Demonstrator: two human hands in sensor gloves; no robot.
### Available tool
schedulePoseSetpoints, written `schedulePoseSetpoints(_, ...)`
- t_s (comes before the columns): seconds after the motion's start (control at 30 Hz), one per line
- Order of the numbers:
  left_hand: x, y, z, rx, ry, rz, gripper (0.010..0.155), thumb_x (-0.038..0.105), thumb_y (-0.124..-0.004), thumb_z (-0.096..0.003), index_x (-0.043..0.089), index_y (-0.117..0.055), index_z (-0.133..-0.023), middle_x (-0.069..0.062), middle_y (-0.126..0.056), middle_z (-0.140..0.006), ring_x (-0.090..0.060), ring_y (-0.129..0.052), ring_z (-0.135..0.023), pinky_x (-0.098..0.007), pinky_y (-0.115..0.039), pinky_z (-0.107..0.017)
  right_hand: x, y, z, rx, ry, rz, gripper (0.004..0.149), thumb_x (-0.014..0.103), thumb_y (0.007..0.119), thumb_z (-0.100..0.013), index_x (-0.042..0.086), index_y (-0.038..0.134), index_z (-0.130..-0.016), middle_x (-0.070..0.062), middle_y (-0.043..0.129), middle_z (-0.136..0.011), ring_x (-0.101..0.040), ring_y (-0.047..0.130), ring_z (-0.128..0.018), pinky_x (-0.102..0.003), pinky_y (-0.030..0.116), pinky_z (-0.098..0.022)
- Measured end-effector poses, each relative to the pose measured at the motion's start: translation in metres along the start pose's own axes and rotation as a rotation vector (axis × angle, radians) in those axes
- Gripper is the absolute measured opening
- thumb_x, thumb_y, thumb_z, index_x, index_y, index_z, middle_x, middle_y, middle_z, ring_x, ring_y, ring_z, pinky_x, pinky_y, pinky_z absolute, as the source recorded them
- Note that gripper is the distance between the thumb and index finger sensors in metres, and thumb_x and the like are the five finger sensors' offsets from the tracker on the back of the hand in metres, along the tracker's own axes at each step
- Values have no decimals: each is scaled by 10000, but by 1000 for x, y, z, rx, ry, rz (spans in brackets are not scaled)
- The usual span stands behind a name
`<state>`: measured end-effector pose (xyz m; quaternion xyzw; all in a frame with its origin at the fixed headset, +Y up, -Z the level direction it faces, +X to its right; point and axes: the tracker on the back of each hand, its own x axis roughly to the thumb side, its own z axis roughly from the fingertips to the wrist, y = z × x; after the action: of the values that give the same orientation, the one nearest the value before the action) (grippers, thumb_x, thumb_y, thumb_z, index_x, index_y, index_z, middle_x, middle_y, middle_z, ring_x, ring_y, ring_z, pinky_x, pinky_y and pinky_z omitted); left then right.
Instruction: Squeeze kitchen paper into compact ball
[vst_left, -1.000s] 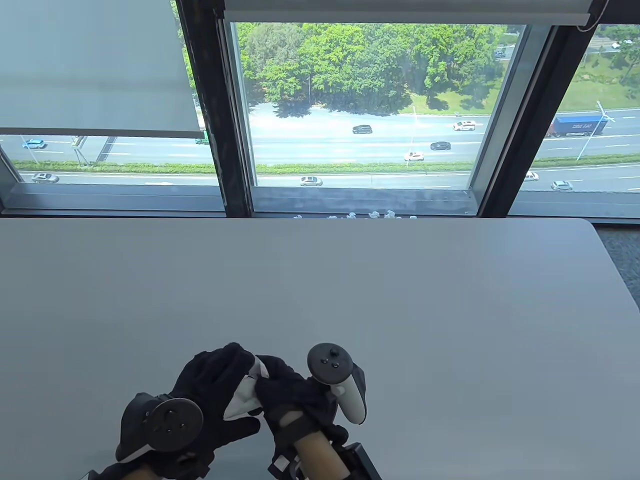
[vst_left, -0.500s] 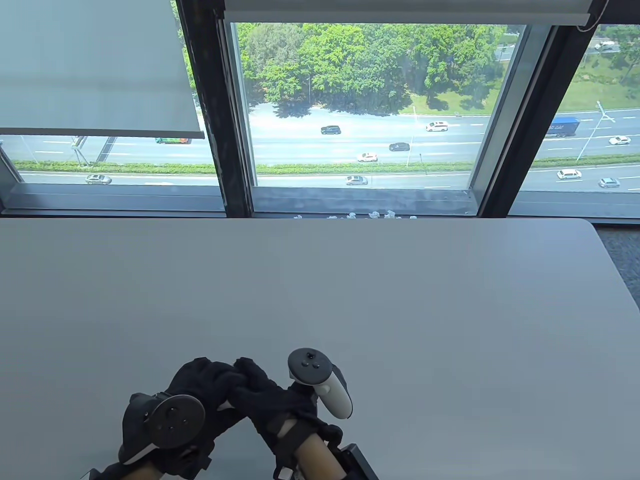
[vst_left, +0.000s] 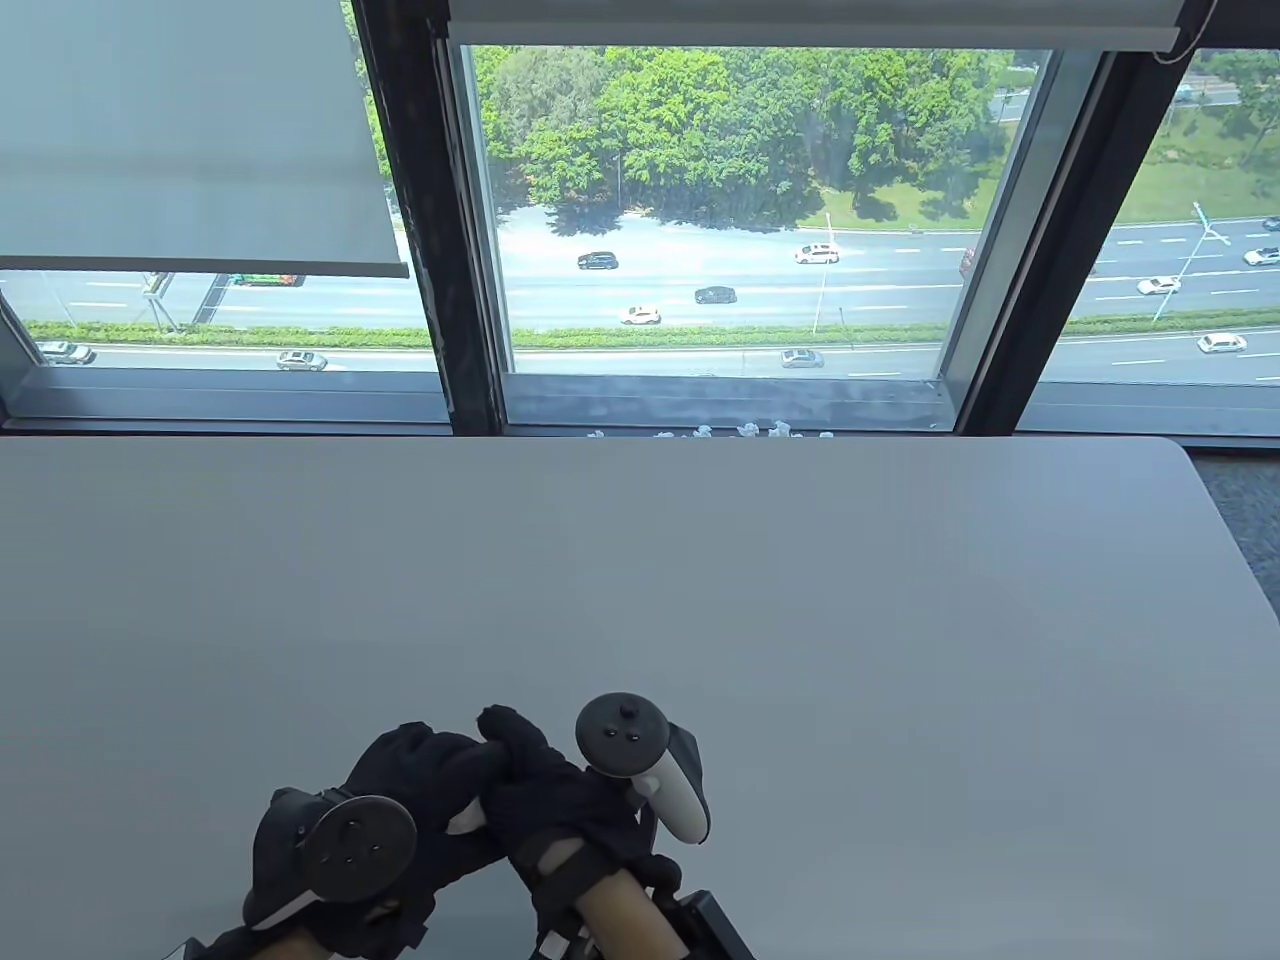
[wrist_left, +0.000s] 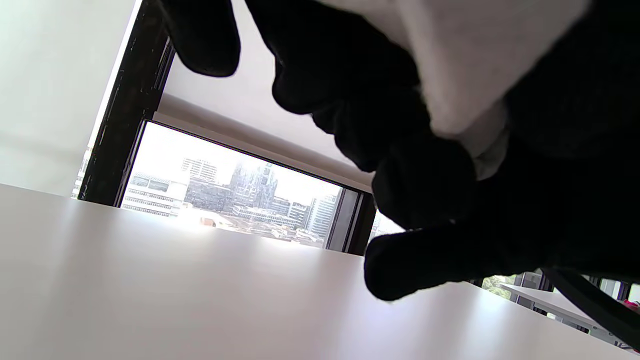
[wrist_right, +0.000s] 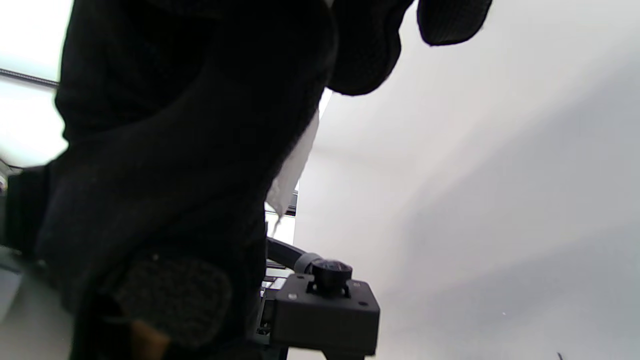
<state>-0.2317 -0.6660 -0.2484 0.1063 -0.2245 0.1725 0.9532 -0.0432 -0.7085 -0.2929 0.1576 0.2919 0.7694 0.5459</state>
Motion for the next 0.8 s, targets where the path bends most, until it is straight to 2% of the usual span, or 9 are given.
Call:
schedulePoseSetpoints(0.03,0,1,-1,-31,-13,-7,1021,723,-928,-248,483,-413,-1097,184,-596,-1144,-55,-764,-1002,-535,-609,-861,-1,-1,-1,38,-17,-31,669,353,546,-594,249,126,-1105,110,607,-971,-83,822,-782,-471,560,-789)
schedulePoseSetpoints(0.13,0,-1,0,-35,-33,33,1078,722,-933,-244,495,-323,-1104,186,-414,-1218,-77,-613,-1119,-549,-528,-895,0,2,-1,71,-23,-59,671,336,542,-584,239,127,-1101,126,659,-935,-74,858,-736,-462,580,-783)
schedulePoseSetpoints(0.27,2,2,0,-6,-18,-10,944,701,-948,-240,463,-530,-1052,192,-598,-1126,-44,-715,-1020,-528,-568,-883,-2,2,-3,98,-41,-72,682,360,555,-576,212,145,-1100,122,712,-924,-74,900,-751,-469,575,-790)
schedulePoseSetpoints(0.33,2,2,0,20,-2,-14,863,677,-958,-247,450,-610,-1003,198,-720,-1030,-31,-810,-915,-511,-615,-865,-4,2,-4,154,-61,-136,697,399,542,-581,214,108,-1094,98,693,-971,-109,885,-854,-478,550,-802)
schedulePoseSetpoints(0.43,-3,6,-2,39,39,-7,652,613,-976,-281,434,-762,-870,202,-901,-824,-24,-948,-717,-485,-706,-818,-6,11,-5,206,-37,-155,806,589,512,-587,184,19,-1079,3,569,-1067,-224,745,-1002,-523,513,-793)
schedulePoseSetpoints(0.5,-6,8,-1,56,69,-6,584,593,-989,-292,423,-809,-821,188,-942,-751,-22,-975,-635,-483,-732,-794,-3,13,-3,175,-21,-96,878,671,505,-576,197,-46,-1068,-76,399,-1124,-300,593,-1067,-564,476,-783)
schedulePoseSetpoints(0.57,-8,11,-1,71,88,-41,551,582,-999,-294,412,-836,-793,178,-961,-715,-25,-986,-599,-484,-746,-780,2,10,0,111,-34,4,936,723,528,-559,202,-56,-1073,-77,366,-1128,-303,572,-1070,-572,464,-782)
schedulePoseSetpoints(0.67,-5,9,-1,69,81,-71,551,585,-998,-294,418,-831,-791,185,-959,-713,-16,-986,-594,-475,-747,-781,4,9,0,151,-76,-47,884,643,567,-590,218,-34,-1080,-30,408,-1117,-237,631,-1044,-542,477,-797)
schedulePoseSetpoints(0.8,1,0,-1,22,40,-115,623,638,-961,-279,415,-796,-837,187,-936,-755,-8,-973,-633,-478,-740,-786,0,9,-1,77,-13,42,750,467,580,-609,234,65,-1103,13,541,-1028,-139,768,-888,-506,522,-793)
